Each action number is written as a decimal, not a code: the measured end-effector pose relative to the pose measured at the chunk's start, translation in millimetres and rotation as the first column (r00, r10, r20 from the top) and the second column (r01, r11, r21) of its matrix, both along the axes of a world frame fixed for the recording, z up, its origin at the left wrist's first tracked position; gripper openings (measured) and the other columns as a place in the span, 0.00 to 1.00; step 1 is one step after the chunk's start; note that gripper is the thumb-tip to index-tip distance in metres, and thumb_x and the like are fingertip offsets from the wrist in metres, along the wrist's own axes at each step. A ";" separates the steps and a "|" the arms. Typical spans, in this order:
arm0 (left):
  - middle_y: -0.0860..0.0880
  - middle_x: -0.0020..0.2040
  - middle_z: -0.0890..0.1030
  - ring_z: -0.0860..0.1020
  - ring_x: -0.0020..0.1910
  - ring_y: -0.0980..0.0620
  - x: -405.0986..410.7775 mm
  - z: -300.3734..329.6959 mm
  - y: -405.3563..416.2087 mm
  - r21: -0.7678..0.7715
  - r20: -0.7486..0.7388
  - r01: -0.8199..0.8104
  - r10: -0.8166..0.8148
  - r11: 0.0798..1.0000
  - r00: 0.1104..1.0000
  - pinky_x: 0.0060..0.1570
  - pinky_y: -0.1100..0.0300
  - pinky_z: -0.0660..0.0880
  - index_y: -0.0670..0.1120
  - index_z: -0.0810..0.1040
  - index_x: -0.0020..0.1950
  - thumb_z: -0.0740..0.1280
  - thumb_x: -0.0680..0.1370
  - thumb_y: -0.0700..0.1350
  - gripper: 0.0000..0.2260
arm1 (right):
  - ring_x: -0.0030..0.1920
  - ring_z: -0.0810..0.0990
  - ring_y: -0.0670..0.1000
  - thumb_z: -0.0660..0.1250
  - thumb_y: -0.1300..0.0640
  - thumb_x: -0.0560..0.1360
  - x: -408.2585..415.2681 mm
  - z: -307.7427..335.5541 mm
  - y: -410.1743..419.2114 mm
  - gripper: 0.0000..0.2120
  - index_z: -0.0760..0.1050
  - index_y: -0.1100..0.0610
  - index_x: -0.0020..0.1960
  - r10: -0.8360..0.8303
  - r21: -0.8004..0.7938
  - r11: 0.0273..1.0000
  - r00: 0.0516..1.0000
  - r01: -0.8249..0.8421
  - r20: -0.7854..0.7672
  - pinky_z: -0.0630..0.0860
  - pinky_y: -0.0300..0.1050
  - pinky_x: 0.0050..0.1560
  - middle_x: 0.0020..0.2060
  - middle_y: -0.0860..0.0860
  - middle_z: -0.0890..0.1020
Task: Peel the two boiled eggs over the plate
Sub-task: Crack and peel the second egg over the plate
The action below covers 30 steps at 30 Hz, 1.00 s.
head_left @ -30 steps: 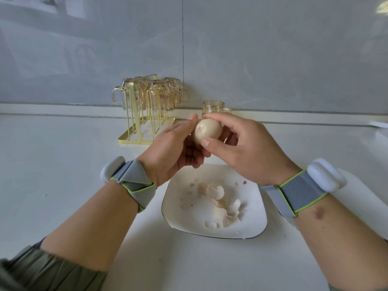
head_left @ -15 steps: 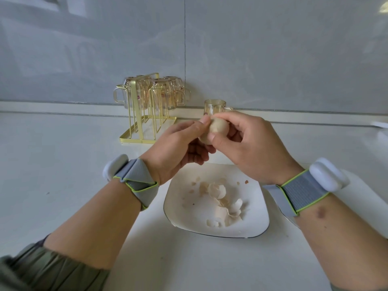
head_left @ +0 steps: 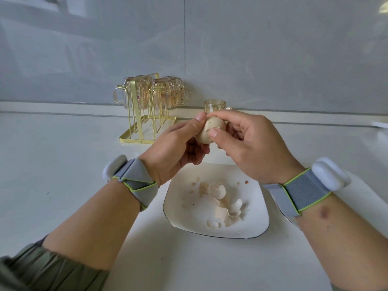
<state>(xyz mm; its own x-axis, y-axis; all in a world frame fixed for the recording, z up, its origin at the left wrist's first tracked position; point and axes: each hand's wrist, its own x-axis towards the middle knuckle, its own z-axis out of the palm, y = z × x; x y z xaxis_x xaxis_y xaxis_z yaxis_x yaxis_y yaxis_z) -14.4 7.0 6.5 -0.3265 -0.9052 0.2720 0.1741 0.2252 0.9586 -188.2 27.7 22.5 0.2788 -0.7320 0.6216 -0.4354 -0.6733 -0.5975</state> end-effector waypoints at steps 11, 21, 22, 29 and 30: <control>0.43 0.34 0.75 0.70 0.31 0.48 -0.5 2.5 3.2 0.005 0.011 -0.041 0.041 0.999 0.999 0.33 0.57 0.67 0.39 0.73 0.57 0.65 0.74 0.53 0.20 | 0.37 0.78 0.55 0.67 0.55 0.79 -3.7 1.2 -0.6 0.12 0.81 0.51 0.62 -0.035 -0.032 0.999 0.999 0.034 -0.021 0.74 0.40 0.39 0.33 0.58 0.79; 0.44 0.35 0.77 0.71 0.32 0.49 0.5 3.0 4.4 0.032 -0.001 -0.019 0.019 0.999 1.000 0.35 0.58 0.69 0.40 0.73 0.56 0.65 0.75 0.52 0.17 | 0.35 0.78 0.55 0.68 0.56 0.79 -3.9 -0.2 -3.0 0.11 0.82 0.52 0.60 -0.033 -0.066 0.997 0.999 0.032 -0.023 0.76 0.44 0.40 0.33 0.59 0.78; 0.43 0.36 0.77 0.72 0.33 0.49 0.7 3.1 4.4 0.033 0.001 -0.019 0.019 0.999 1.000 0.36 0.58 0.69 0.40 0.73 0.55 0.64 0.76 0.51 0.16 | 0.32 0.75 0.50 0.68 0.56 0.79 -4.6 -0.6 -4.3 0.12 0.82 0.52 0.62 -0.029 -0.054 0.998 0.999 0.028 -0.016 0.74 0.39 0.37 0.30 0.56 0.76; 0.44 0.40 0.77 0.76 0.35 0.49 1.4 3.2 3.1 0.056 -0.042 0.003 -0.001 0.998 0.999 0.38 0.58 0.75 0.36 0.76 0.60 0.61 0.81 0.39 0.11 | 0.34 0.76 0.54 0.67 0.56 0.80 -4.9 0.6 -4.7 0.12 0.82 0.50 0.61 -0.035 -0.012 0.999 0.999 0.035 0.014 0.71 0.34 0.36 0.35 0.64 0.78; 0.44 0.40 0.77 0.76 0.35 0.49 1.7 3.1 3.0 0.054 -0.043 0.004 -0.001 0.999 0.999 0.39 0.58 0.75 0.35 0.76 0.60 0.61 0.81 0.39 0.11 | 0.36 0.78 0.55 0.67 0.56 0.80 -4.9 0.5 -5.1 0.11 0.82 0.50 0.60 -0.045 -0.015 0.999 0.999 0.045 0.008 0.72 0.35 0.37 0.34 0.63 0.79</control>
